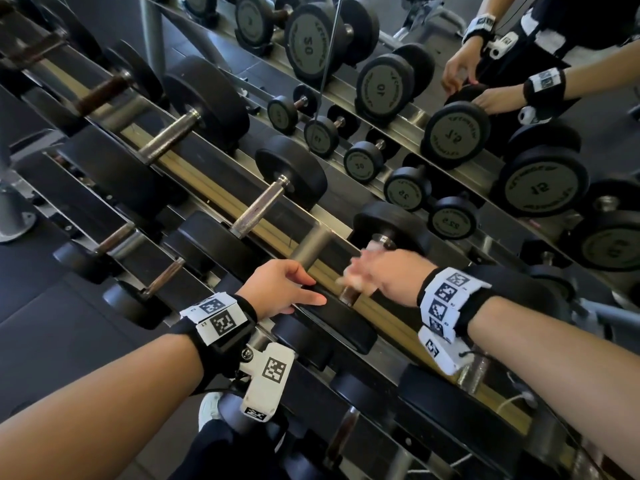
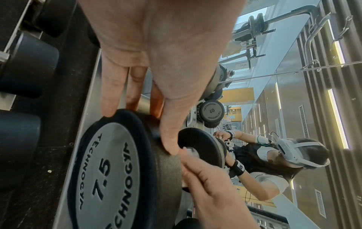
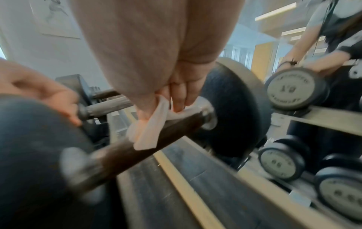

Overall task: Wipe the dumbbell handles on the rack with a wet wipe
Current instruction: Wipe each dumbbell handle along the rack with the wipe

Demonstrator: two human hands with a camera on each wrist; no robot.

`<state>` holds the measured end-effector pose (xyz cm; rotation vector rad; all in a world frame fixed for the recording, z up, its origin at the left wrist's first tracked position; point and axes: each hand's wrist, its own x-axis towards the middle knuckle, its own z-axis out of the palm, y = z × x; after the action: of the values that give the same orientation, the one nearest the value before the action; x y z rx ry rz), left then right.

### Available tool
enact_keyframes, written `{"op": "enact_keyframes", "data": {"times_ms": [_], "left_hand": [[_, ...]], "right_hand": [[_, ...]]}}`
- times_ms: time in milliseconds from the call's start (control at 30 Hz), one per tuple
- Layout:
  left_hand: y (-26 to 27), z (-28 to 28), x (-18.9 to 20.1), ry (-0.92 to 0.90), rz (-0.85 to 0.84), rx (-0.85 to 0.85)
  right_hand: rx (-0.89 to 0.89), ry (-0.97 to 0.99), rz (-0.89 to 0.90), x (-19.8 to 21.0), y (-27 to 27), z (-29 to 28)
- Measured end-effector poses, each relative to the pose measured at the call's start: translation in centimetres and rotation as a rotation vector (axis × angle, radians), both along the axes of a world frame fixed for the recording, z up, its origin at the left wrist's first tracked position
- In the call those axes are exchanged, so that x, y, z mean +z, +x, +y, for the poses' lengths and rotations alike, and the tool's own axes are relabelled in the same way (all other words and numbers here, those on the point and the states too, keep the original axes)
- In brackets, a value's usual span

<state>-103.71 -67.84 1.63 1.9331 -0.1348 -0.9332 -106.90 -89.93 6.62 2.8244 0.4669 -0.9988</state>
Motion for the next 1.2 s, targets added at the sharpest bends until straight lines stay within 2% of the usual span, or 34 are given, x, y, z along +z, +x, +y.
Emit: {"op": "enact_keyframes", "data": {"times_ms": [100,167,267,367,500,633,700,800,967,1067,1200], "left_hand": [[0.0,0.0,0.0,-0.002,-0.002,0.006],[-0.1,0.0,-0.1,-0.008,0.001,0.004],[0.0,0.0,-0.1,0.0,0.0,-0.001],[0.0,0.1,-0.1,0.002,-0.006,-0.005],[0.0,0.1,-0.1,0.004,-0.01,-0.005],[0.2,0.0,0.0,0.006,-0.007,-0.01],[0.1,0.0,0.1,0.004,-0.008,-0.009],[0.0,0.1,0.1,0.002,-0.009,-0.004],[0.1,0.1,0.1,0.006,-0.012,-0.019],[0.1,0.1,0.2,0.006,-0.01,-0.028],[0.1,0.0,0.3,0.005,-0.002,-0.028]], "right_hand": [[0.084,0.05,0.11,-1.0,-1.4,1.7],[0.044,0.014,0.13,-0.6,-0.9,1.2],[-0.069,-0.054,0.01,0.6,0.9,-0.5],[-0.101,-0.105,-0.05,0.4,1.1,-0.7],[-0.048,0.028,0.049,-0.7,-0.7,0.6],[-0.108,0.129,-0.035,-0.7,-0.4,0.4],[-0.068,0.144,-0.01,-0.7,-0.4,0.1],[0.107,0.117,0.038,-1.1,-0.7,-0.7],[0.327,-0.029,0.045,-1.7,-1.2,-1.5],[0.355,-0.018,-0.059,-1.9,-0.8,-2.4],[0.189,-0.084,-0.148,-1.9,0.1,-3.6]]}}
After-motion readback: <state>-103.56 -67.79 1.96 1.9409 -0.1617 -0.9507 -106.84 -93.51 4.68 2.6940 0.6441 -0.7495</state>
